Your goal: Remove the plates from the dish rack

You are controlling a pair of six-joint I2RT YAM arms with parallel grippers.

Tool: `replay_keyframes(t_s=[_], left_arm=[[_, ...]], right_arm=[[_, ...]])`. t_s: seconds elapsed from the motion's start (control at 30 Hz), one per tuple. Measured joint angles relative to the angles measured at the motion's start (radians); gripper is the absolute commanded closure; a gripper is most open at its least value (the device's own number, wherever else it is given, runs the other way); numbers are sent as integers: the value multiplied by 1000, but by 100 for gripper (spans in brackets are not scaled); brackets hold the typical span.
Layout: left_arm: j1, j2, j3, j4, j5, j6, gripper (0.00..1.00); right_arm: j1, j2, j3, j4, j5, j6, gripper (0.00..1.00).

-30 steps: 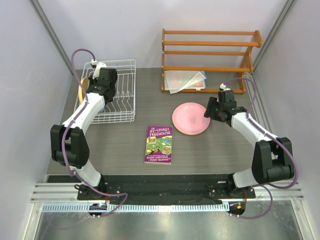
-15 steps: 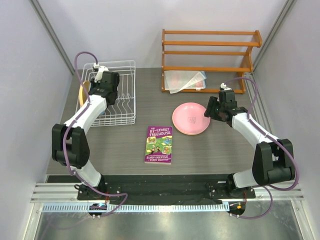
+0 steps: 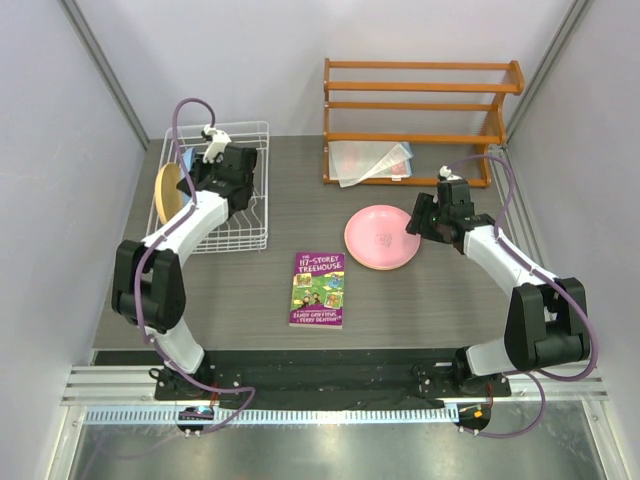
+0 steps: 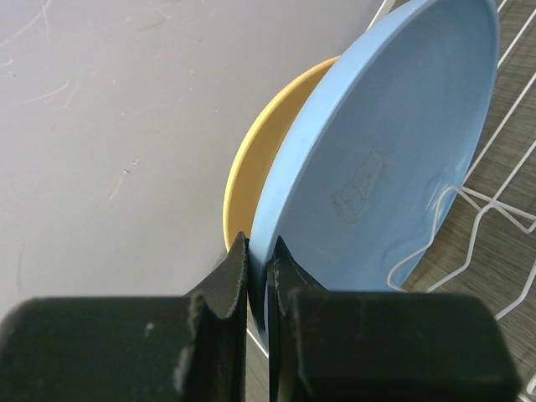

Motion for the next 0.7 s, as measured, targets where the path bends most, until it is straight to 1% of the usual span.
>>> replay_keyframes(t_s=[0.3,0.53,0.7], left_arm=[[-37,-8,-2,21,-71,37,100],[-54,-83,7,22,-87,65,100],[-103,-119,45,14,-95,71,100]], right_arm=[[0,0,-2,1,-6,0,37],[0,-2,-3,14,-43,0,37],[0,-23,-13,34,-92,1,36]])
